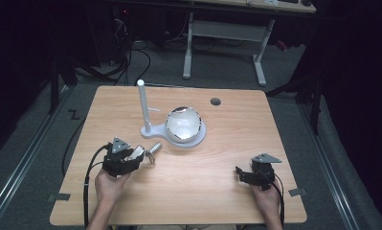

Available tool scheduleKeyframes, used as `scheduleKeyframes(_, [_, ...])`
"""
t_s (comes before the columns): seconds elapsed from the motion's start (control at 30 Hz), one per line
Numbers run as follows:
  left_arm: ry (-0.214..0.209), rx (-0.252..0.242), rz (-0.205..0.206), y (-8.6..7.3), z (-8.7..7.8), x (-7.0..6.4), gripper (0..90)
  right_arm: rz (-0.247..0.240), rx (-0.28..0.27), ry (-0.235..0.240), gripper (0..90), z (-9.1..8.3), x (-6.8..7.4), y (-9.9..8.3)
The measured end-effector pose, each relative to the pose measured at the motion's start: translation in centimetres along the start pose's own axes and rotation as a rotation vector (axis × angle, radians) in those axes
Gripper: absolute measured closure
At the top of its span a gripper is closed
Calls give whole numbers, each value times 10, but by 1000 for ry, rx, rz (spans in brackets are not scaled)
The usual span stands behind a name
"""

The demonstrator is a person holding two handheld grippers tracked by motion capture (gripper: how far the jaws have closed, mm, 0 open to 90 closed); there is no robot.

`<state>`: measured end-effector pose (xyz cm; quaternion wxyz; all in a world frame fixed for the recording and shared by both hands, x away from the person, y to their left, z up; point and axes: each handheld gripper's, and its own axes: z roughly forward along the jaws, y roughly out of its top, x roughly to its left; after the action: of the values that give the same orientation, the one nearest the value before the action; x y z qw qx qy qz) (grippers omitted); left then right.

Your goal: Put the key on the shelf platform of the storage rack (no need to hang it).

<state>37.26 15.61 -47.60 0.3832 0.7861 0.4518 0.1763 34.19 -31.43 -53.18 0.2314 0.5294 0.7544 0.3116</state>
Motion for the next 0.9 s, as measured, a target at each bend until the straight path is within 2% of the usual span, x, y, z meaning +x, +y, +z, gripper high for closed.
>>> scheduleKeyframes(0.1, [-7,-11,-6,4,-4,0,513,-1,0,0,235,0,0,0])
scheduleKeyframes(0.53, [-43,-67,15,24,-26,-7,513,-1,-1,0,236,0,0,0])
scheduleKeyframes(0.67, [-50,-74,32,32,-32,-10,513,-1,0,0,236,0,0,0])
scheduleKeyframes(0.9, [-83,-113,48,42,-40,-17,513,-2,0,-1,236,0,0,0])
